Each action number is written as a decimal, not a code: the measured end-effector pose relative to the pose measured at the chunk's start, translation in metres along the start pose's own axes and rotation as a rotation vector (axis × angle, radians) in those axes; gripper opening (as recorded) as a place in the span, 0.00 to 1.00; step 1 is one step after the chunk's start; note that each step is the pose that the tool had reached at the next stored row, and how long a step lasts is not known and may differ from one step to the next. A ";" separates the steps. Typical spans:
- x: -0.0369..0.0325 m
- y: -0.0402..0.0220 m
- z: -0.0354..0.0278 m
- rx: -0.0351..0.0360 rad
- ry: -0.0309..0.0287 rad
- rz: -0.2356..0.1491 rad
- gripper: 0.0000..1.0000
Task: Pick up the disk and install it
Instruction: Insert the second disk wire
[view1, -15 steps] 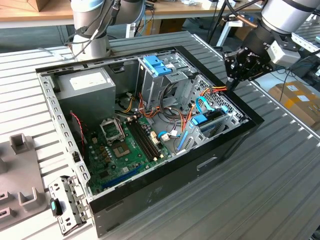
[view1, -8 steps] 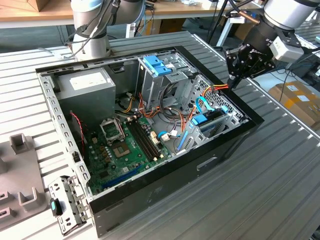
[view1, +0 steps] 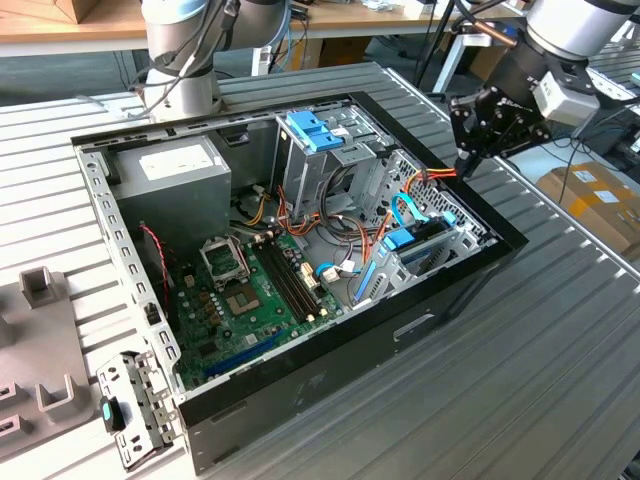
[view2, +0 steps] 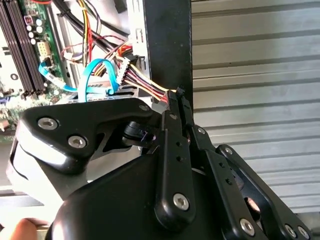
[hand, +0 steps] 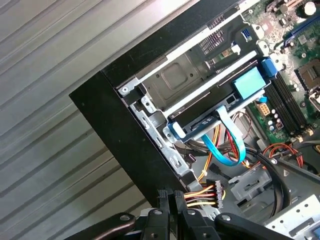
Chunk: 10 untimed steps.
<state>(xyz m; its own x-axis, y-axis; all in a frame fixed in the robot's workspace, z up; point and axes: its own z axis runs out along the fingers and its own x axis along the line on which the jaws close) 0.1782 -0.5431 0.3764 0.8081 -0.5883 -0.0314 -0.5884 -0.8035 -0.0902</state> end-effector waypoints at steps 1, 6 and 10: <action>0.0000 0.0000 0.0001 0.0006 0.0019 0.021 0.16; -0.0018 0.0013 0.0003 0.0033 0.0096 0.107 0.16; -0.0043 0.0031 0.0003 0.0042 0.0123 0.136 0.16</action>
<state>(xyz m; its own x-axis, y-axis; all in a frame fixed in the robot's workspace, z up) 0.1729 -0.5431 0.3760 0.7207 -0.6925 -0.0314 -0.6920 -0.7162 -0.0902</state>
